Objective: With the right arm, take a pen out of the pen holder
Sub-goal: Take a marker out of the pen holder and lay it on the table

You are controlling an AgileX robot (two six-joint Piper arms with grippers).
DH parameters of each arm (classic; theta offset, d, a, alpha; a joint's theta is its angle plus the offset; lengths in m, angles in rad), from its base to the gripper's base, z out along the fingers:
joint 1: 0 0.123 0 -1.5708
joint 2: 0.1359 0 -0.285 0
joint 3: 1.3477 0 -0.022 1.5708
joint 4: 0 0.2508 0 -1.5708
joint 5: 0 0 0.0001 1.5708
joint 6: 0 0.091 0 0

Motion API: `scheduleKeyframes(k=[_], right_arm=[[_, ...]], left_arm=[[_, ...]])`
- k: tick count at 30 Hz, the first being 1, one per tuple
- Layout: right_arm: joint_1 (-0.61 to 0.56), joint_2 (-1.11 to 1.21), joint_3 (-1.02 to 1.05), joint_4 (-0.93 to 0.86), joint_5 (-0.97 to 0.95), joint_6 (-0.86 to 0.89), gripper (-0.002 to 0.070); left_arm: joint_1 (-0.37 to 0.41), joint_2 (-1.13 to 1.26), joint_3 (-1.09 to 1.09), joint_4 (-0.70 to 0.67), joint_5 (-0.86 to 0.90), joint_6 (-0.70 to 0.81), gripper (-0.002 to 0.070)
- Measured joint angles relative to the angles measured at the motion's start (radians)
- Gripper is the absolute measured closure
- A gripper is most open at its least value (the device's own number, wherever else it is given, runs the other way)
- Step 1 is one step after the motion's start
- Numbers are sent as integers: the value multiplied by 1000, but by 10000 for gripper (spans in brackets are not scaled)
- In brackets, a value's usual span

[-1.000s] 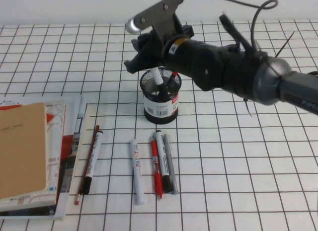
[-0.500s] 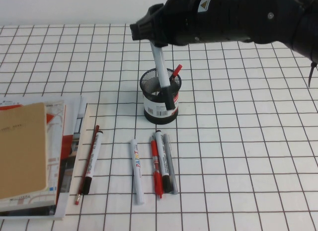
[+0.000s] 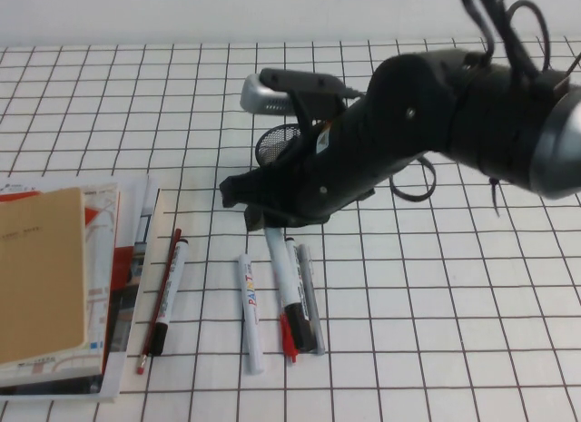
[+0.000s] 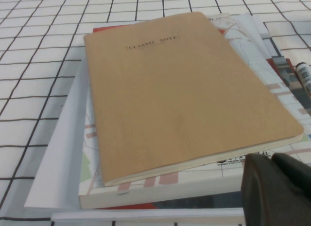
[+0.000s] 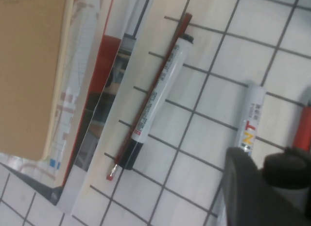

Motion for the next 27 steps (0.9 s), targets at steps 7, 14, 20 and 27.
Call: scheduleKeyframes(k=[7,14,20,27], right_arm=[[30,91,45,48,-156,3,551],[28,195,45,55,-235,3,551],[24,245,45,58,-317,3,551],[12,265,45,58,-351,3,547]], left_arm=[[0,0,0,0,0,0,679],[0,0,0,0,0,0,679],[0,0,0,0,0,0,679],[0,0,0,0,0,0,679]])
